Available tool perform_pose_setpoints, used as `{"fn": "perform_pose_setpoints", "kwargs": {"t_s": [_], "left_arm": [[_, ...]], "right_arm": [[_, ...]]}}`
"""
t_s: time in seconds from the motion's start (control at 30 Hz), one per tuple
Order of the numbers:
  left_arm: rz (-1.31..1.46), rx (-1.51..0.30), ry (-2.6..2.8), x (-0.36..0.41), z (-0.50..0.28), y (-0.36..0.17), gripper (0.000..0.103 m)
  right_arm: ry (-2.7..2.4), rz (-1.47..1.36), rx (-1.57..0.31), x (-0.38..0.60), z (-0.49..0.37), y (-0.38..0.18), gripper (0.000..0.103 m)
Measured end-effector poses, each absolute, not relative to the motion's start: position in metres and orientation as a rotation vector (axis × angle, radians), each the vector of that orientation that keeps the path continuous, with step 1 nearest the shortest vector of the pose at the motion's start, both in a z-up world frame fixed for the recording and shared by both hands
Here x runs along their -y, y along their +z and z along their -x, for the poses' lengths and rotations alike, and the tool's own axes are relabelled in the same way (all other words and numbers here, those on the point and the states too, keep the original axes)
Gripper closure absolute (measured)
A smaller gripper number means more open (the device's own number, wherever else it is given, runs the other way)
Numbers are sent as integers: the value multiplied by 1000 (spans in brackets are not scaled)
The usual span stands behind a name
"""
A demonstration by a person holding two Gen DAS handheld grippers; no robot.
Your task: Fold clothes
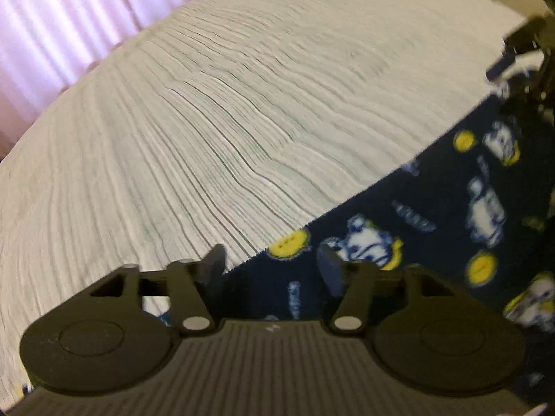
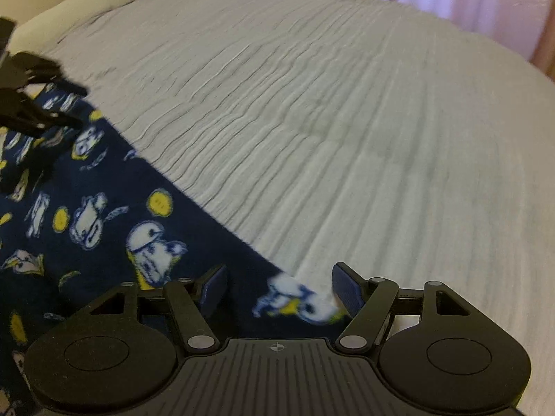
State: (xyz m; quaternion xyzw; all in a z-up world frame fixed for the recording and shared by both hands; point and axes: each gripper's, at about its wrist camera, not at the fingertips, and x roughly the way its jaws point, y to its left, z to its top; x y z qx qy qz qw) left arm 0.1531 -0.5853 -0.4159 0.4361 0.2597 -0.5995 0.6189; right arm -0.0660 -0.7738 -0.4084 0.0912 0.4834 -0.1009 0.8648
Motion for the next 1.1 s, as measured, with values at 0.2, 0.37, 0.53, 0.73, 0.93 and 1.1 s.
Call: {"fn": "perform_pose_setpoints", "kwargs": {"t_s": [0.2, 0.37, 0.53, 0.73, 0.93, 1.1], "left_arm": [[-1004, -552, -1471, 594, -152, -430, 101], [-923, -453, -1407, 608, -159, -410, 101], [-958, -392, -1304, 638, -154, -419, 99], [-902, -338, -1142, 662, -151, -423, 103], [-826, -469, -1330, 655, -153, -394, 74], [-849, -501, -1410, 621, -160, -389, 62]], "right_arm": [[-205, -214, -970, 779, 64, -407, 101], [-278, -205, -869, 785, 65, -388, 101], [-401, -164, -842, 787, 47, -394, 101], [-666, -117, -818, 798, 45, -405, 102], [-533, -347, -766, 816, 77, -381, 101], [-371, -297, -860, 803, 96, -380, 29]]}}
